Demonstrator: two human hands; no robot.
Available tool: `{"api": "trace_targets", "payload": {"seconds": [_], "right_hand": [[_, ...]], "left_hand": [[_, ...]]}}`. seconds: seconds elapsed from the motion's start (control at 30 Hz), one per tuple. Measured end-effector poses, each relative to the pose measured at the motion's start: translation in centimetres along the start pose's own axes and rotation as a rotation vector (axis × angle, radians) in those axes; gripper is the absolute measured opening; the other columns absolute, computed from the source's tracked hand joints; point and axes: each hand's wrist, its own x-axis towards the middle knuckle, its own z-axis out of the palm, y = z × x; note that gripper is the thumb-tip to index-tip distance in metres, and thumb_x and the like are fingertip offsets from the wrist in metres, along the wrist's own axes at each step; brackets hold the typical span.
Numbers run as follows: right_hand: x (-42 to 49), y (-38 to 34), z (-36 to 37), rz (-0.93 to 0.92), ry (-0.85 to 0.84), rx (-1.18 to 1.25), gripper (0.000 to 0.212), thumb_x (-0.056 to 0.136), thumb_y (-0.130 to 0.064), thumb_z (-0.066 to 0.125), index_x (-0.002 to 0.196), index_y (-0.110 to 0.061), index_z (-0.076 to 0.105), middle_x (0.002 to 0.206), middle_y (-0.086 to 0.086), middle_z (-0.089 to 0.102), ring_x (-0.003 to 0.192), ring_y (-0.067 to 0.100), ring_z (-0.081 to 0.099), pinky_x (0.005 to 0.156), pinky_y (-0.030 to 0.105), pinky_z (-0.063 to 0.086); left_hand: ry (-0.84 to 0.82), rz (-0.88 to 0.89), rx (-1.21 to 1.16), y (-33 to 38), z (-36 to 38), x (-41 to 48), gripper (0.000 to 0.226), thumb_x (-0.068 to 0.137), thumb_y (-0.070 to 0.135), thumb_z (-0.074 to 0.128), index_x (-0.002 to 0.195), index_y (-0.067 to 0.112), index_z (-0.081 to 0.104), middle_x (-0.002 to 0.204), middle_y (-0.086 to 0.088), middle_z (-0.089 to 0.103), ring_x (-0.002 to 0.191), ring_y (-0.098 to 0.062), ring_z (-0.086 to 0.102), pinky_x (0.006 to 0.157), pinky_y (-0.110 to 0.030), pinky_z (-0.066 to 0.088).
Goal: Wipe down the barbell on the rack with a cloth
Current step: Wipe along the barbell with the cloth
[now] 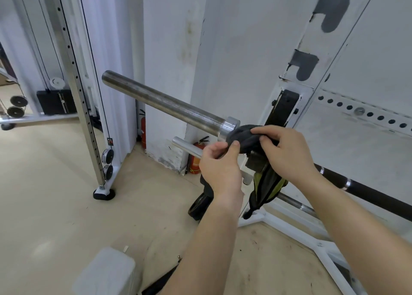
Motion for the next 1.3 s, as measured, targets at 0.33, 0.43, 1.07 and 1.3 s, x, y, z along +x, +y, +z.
{"api": "trace_targets", "payload": {"seconds": [0.33,0.43,1.07,1.3], "right_hand": [[-1.5,-0.1,0.3,-0.027,-0.024,-0.208,0.042,0.101,-0.021,0.044,0.141,-0.031,0.049,0.100,-0.006,0.066,0.075,0.012,0.059,0.068,0.034,0.054],[-1.8,-0.1,0.4,-0.059,0.017,-0.240,0.039,0.101,-0.022,0.044,0.139,-0.029,0.050,0.112,-0.005,0.067,0.088,0.016,0.060,0.076,0.035,0.054],[-0.8,1.3,0.0,0.072,0.137,0.030,0.032,0.099,-0.012,0.050,0.121,-0.027,0.069,0.107,-0.008,0.072,0.095,0.011,0.064,0.088,0.027,0.052],[-0.8,1.7,0.3,0.097,0.133,0.029,0.031,0.100,-0.015,0.049,0.122,-0.030,0.066,0.084,-0.016,0.063,0.062,-0.003,0.050,0.062,0.016,0.037]], "left_hand": [[-0.826,0.966,1.842,6.6,6.4,9.3,0.033,0.095,0.017,0.049,0.112,0.037,0.070,0.097,0.007,0.069,0.104,-0.017,0.059,0.116,-0.044,0.018],[-1.017,0.766,1.913,7.6,8.1,10.7,0.031,0.098,0.021,0.047,0.113,0.038,0.069,0.093,0.011,0.062,0.096,-0.016,0.053,0.115,-0.047,0.020],[-1.296,1.238,1.785,9.4,5.6,11.2,0.030,0.092,0.037,0.047,0.099,0.029,0.076,0.094,0.006,0.076,0.101,-0.017,0.065,0.121,-0.040,0.018],[-1.397,1.034,1.895,9.2,5.3,11.9,0.053,0.081,0.059,0.033,0.118,0.039,0.065,0.096,0.009,0.072,0.127,-0.017,0.050,0.120,-0.045,0.004]]}}
